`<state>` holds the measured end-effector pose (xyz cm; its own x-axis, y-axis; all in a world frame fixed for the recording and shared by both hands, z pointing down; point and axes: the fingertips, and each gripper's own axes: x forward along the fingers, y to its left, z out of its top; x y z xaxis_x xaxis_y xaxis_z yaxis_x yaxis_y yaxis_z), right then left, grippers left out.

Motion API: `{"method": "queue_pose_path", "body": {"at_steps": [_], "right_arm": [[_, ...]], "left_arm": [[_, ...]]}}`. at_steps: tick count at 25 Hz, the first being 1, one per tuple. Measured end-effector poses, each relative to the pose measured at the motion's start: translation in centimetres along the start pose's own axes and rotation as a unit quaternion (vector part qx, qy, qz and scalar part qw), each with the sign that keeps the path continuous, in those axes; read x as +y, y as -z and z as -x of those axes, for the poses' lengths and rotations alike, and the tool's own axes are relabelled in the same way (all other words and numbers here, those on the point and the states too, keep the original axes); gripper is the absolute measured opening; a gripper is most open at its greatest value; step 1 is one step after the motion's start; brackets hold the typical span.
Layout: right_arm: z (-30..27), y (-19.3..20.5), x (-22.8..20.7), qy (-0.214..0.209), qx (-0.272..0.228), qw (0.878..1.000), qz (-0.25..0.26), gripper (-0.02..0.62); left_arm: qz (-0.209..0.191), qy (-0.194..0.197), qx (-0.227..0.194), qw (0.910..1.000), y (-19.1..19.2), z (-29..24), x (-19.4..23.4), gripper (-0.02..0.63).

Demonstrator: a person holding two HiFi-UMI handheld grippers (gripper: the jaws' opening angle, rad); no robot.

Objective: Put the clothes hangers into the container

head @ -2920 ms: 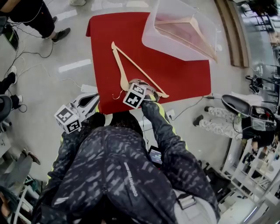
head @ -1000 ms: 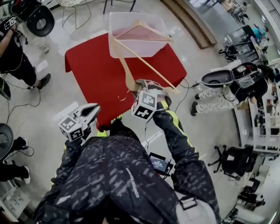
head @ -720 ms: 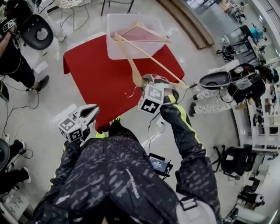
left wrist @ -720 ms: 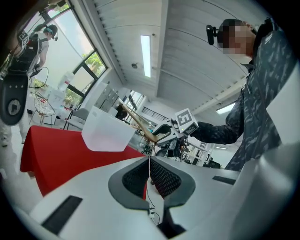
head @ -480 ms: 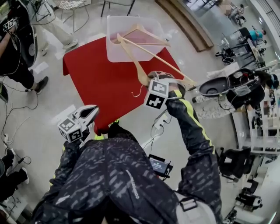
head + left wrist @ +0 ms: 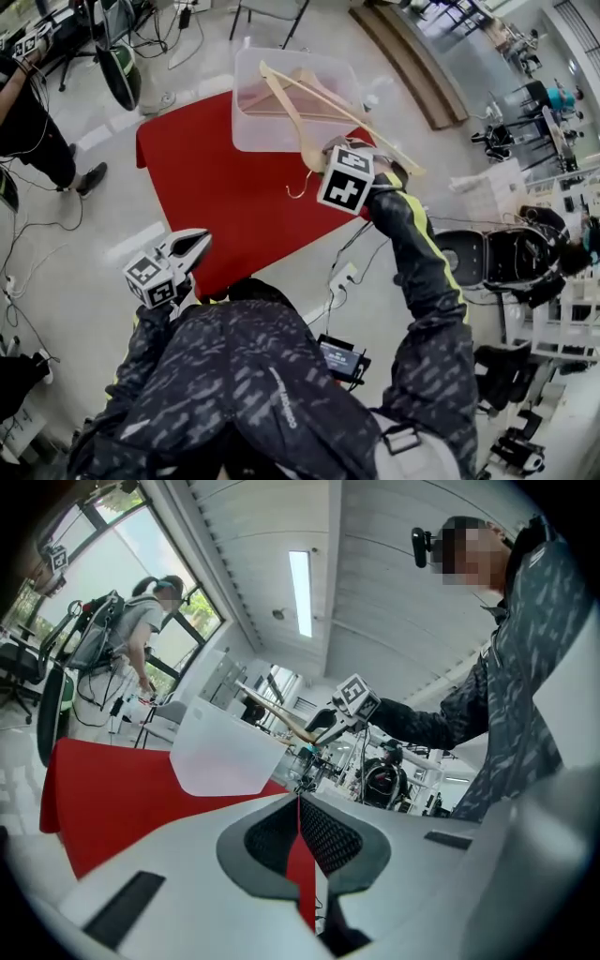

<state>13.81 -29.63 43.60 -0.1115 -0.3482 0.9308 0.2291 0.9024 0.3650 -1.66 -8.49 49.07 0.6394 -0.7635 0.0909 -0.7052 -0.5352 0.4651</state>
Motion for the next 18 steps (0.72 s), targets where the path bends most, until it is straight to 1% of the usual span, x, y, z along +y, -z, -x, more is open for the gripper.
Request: {"method": "queue_pose_path", "body": {"at_steps": [4,8,10,15,18], "right_arm": [[-1.5,0.1,-3.5,-0.023,0.000,1.000,0.015,0.193],[-3.2,0.0,-6.9,-0.041,0.001,0.999,0.034,0.193],[-4.2,0.4,-8.4,-0.057,0.003,0.997,0.044,0.193],[-6.5,2.2,-11.9,-0.093,0.018,0.992,0.080,0.194],[-7.7,3.0,-13.4,-0.113,0.037,0.989,0.091,0.193]], "left_arm": [[0.003,-0.019,-0.005,0.9998,-0.9,-1.9,1.8,0.012],[0.014,-0.040,-0.013,0.9990,-1.3,-3.6,3.4,0.012],[0.021,-0.050,-0.019,0.9984,-1.3,-5.0,4.1,0.012],[0.031,-0.075,-0.028,0.9963,-1.1,-8.6,4.9,0.012],[0.040,-0.093,-0.035,0.9943,-0.8,-9.6,5.1,0.012]]}}
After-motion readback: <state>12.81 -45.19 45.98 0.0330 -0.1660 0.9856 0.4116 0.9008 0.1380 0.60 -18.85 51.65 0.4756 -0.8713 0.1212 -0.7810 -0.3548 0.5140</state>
